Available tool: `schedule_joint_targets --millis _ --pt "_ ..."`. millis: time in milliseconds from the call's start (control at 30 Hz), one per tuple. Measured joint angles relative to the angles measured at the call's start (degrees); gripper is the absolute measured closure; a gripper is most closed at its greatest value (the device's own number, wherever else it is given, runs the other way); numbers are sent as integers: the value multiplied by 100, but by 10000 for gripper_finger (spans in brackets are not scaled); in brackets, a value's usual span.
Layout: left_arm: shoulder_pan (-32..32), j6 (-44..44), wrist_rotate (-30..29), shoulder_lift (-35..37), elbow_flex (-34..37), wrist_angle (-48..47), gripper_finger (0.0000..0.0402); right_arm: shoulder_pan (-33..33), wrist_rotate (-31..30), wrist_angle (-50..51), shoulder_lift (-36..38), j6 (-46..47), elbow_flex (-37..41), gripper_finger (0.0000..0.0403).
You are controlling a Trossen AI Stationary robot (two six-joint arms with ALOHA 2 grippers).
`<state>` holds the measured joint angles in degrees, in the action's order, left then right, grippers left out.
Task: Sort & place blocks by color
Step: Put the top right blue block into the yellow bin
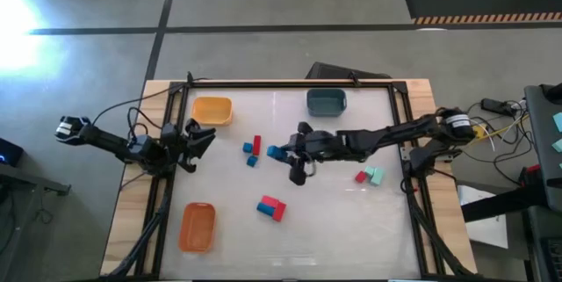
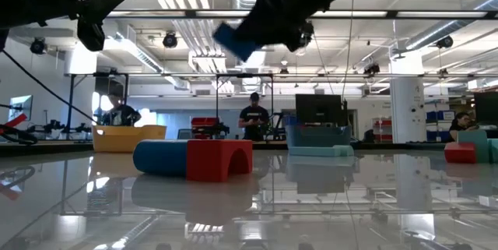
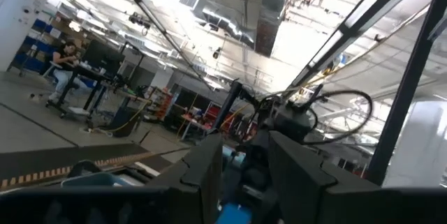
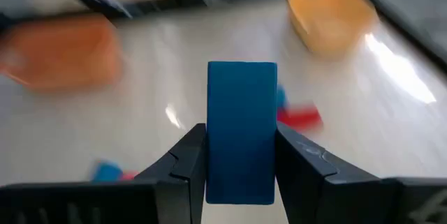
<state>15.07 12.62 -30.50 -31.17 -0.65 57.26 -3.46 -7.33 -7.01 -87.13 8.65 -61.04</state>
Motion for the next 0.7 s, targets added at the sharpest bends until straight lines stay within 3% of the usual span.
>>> schedule_joint_targets --millis 167,300,467,700 --pt "0 -324 13 -1042 -518 313 302 10 432 -2668 192 -511 1009 287" --pt "4 -788 249 -2018 -1117 367 302 10 439 -3846 192 -775 1489 287" --pt "70 -1313 1215 -3315 -1898 386 302 -17 783 -4193 196 -1129 1715 287" --pt "280 -2079 1174 -4533 -2790 335 298 -16 1057 -4157 192 -1216 1720 287"
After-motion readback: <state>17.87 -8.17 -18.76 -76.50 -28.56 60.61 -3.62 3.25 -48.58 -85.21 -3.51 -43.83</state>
